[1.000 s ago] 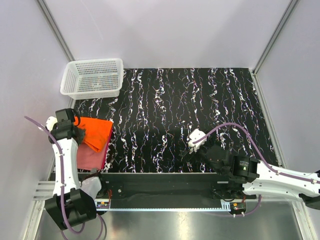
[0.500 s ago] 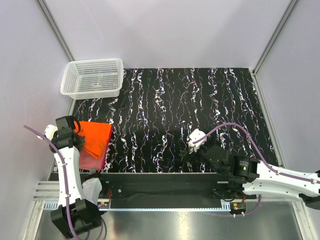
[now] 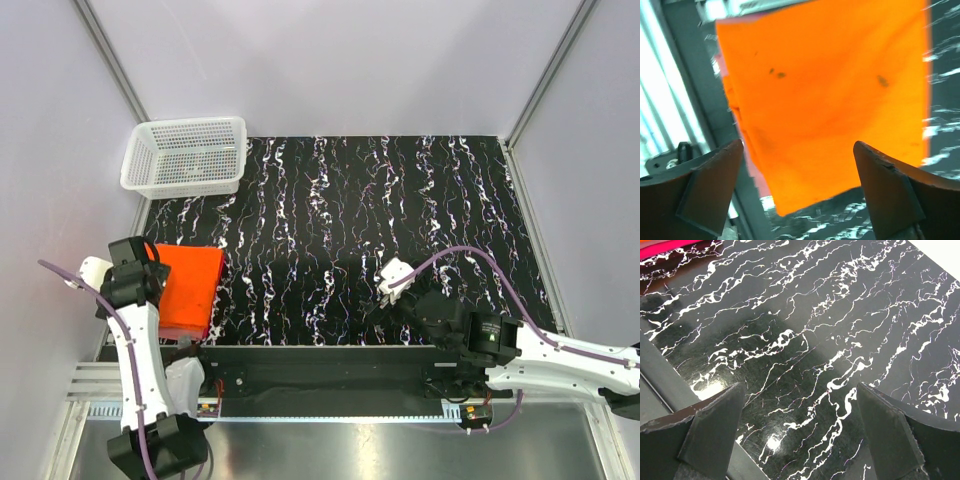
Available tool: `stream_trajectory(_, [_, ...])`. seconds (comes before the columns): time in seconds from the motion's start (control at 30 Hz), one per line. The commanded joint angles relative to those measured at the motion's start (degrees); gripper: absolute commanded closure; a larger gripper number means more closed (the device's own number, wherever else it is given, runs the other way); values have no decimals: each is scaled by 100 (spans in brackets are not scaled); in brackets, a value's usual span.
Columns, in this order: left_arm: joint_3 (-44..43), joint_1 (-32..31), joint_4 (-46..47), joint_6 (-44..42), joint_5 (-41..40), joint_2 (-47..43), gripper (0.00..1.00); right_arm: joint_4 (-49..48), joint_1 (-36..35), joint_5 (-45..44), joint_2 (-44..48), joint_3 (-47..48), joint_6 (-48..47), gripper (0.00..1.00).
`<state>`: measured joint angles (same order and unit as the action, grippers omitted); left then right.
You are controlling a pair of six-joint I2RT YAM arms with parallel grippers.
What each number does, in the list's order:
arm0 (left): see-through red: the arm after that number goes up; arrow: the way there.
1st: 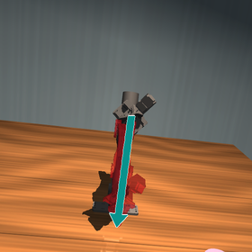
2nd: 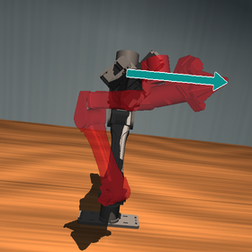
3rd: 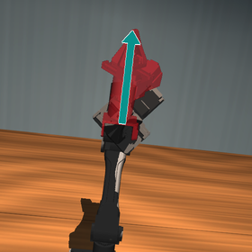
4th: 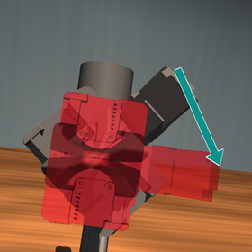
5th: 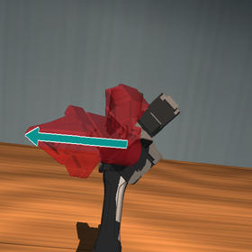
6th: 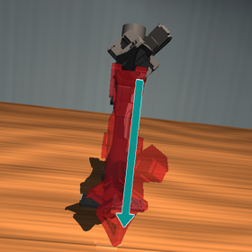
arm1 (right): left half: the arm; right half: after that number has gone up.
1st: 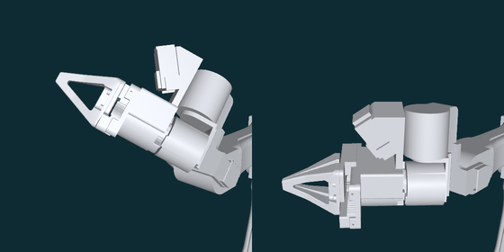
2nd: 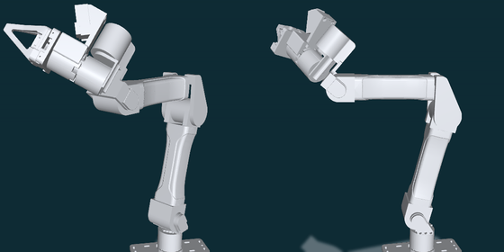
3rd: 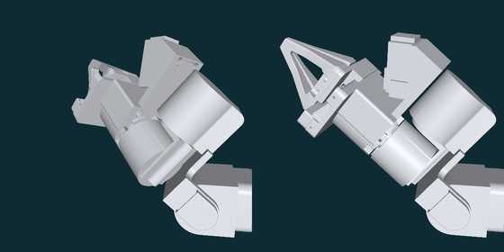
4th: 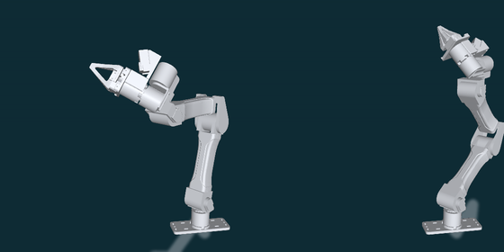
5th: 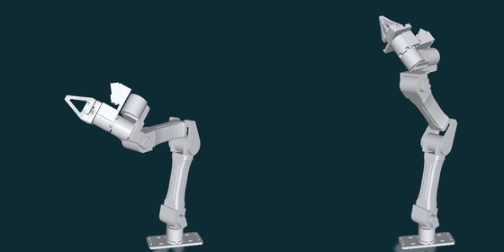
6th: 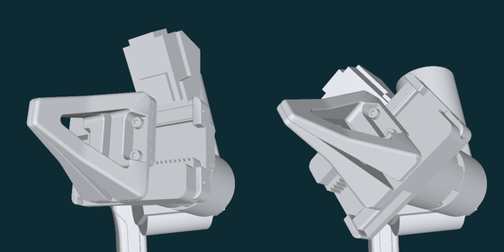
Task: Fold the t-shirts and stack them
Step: Neatly place the folded tshirt to the corner, then reset both grippers
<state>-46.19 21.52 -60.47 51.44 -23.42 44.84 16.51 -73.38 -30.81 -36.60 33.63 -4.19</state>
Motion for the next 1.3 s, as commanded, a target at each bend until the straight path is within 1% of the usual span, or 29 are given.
stream_trajectory(0.0, [-600, -50, 280, -64, 204, -291, 1, -8, -9, 13, 100, 12, 137, 0])
stream_trajectory(0.07, [-627, -261, 474, -3, 809, -397, 1, -34, 0, -74, 22, 21, 224, 0])
stream_trajectory(0.17, [-593, -1471, 834, 155, 953, -310, 1, -95, 0, -206, -154, 82, 383, 0])
stream_trajectory(0.2, [-601, -2223, 939, 225, 971, -240, 1, -130, -9, -250, -198, 100, 601, 0])
stream_trajectory(0.23, [-601, -2640, 1053, 313, 936, -56, 1, -200, 0, -285, -242, 126, 708, 0])
stream_trajectory(0.27, [-575, -3323, 1115, 384, 936, 33, 1, -262, -9, -399, -303, 144, 961, 0])
stream_trajectory(0.37, [-452, -4066, 1256, 595, 603, 209, 1, -456, 0, -566, -304, 136, 1480, 0])
stream_trajectory(0.4, [-252, -4251, 1657, 360, 715, 140, 1, -482, 0, -610, -287, 135, 1595, 0])
stream_trajectory(0.43, [-102, -4270, 1939, 227, 1290, 87, 2, -508, 0, -706, -252, 109, 1788, 0])
stream_trajectory(0.47, [65, -4270, 2255, 139, 1679, 25, 2, -509, 0, -916, -164, 74, 2259, 0])
stream_trajectory(0.5, [458, -4279, 3024, 16, 2100, -97, 3, -517, 0, -1023, -102, 22, 2534, 0])
stream_trajectory(0.53, [697, -4296, 3484, 15, 3036, -150, 6, -535, 0, -1146, -32, -153, 2867, 0])
stream_trajectory(0.57, [952, -4331, 3968, 41, 3428, -186, 6, -552, 8, -1347, 116, -276, 3567, 0])
stream_trajectory(0.6, [1450, -4488, 4956, 189, 3745, -221, 6, -596, 8, -1488, 188, -434, 3948, 0])
stream_trajectory(0.63, [1682, -4603, 5427, 261, 4235, -213, 5, -588, 0, -1629, 275, -749, 4387, 0])
stream_trajectory(0.67, [2058, -4865, 5849, 322, 4380, -204, 2, -588, 0, -1796, 459, -926, 5183, 0])
stream_trajectory(0.7, [2236, -5007, 6558, 436, 4485, -195, 2, -588, 0, -1841, 574, -1093, 5548, 0])
stream_trajectory(0.73, [2403, -5165, 6905, 472, 4643, -195, 1, -597, 0, -1902, 679, -1443, 5925, 0])
stream_trajectory(0.77, [2770, -5462, 7247, 507, 4714, -195, 1, -597, 0, -1990, 889, -1621, 6669, 0])
stream_trajectory(0.8, [2983, -5587, 8016, 620, 4811, -195, 1, -588, 0, -2017, 1004, -1979, 7059, 0])
stream_trajectory(0.83, [3202, -5710, 8451, 709, 4907, -195, 1, -597, 8, -2026, 1110, -2157, 7402, 0])
stream_trajectory(0.87, [3674, -5920, 8899, 805, 5074, -195, 1, -588, 0, -2008, 1329, -2315, 8050, 0])
stream_trajectory(0.9, [3914, -6009, 9799, 1015, 5145, -186, 1, -588, 8, -1982, 1453, -2473, 8300, 0])
stream_trajectory(0.97, [4580, -6220, 10692, 1227, 5303, -151, 1, -597, 8, -1973, 1803, -2834, 8652, 0])
stream_trajectory(1.0, [4819, -6273, 11488, 1402, 5347, -107, 1, -570, 0, -1973, 1927, -2931, 8750, 0])
stream_trajectory(1.07, [5302, -6387, 12161, 1526, 5488, -72, 1, -412, 8, -1956, 2304, -3177, 9136, 0])
stream_trajectory(1.1, [5444, -6406, 12790, 1649, 5541, -72, 1, -395, 0, -1964, 2437, -3265, 9198, 0])
stream_trajectory(1.17, [5717, -6441, 13339, 1764, 5734, -98, 1, -88, 0, -1955, 2770, -3345, 9340, 0])
stream_trajectory(1.27, [5727, -6528, 13455, 1825, 6068, -370, 1, 10, -9, -1921, 3000, -3345, 9042, 0])
